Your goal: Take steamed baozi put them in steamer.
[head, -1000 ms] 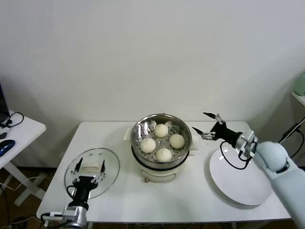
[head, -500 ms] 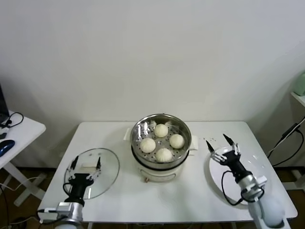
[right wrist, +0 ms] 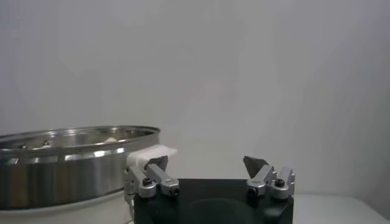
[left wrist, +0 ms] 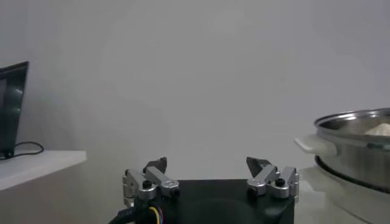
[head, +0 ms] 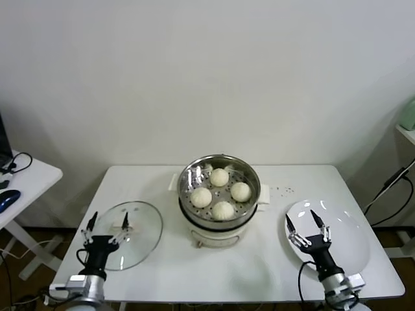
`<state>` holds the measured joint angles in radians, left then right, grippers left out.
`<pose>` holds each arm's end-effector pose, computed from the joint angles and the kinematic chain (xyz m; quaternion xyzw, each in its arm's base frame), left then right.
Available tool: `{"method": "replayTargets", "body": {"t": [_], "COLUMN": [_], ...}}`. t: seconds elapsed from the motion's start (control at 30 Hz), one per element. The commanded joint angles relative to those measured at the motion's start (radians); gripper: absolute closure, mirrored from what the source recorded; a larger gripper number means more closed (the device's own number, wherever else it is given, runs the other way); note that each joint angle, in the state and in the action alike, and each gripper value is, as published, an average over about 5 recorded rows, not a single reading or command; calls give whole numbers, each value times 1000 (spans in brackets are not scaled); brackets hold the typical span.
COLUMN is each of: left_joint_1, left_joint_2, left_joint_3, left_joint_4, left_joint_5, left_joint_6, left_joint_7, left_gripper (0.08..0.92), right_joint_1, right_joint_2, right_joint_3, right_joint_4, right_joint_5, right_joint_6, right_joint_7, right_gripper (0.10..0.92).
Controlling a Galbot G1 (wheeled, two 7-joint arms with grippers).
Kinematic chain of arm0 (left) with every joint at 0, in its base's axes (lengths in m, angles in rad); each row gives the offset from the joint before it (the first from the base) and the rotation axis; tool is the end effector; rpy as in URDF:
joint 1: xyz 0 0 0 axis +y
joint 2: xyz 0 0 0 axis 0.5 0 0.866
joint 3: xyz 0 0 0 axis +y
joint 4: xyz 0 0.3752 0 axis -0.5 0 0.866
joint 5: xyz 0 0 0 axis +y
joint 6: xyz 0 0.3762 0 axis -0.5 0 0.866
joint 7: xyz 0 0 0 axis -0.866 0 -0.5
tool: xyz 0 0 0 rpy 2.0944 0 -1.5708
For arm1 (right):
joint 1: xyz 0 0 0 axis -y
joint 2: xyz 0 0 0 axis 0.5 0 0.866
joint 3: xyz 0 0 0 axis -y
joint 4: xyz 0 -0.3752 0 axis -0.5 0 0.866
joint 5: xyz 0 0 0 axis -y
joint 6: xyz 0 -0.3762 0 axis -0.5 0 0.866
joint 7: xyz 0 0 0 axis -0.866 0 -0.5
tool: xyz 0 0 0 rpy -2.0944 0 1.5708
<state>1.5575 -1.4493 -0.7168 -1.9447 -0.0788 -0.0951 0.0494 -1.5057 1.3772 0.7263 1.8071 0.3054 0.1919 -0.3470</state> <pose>0.1886 0.0956 -0.3667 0.0362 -0.9975 -0.0593 0.0135 0.2028 -0.1275 -0.3985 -0.0946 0.9953 0.0178 0.0093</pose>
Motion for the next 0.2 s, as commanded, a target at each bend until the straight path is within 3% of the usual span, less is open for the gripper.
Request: {"method": "replayTargets", "body": {"t": [0.03,0.2], "left_joint_1": [-5,10], "left_joint_2": [-7,-8], "left_joint_3": [-22,-26], "left_joint_4": [-5,-16], "left_joint_5": [-2,-4], "left_joint_6": [-3,-8], "left_joint_7": [12,40], "left_gripper": [177,177], "right_joint_1": [-44,-36], "right_joint_2": [61,63], "right_joint_3": [11,6], "right_joint_4": [10,11], "right_joint_5": [-11,-15], "right_joint_6": [18,17], "right_joint_7": [15,19], "right_gripper": [203,203]}}
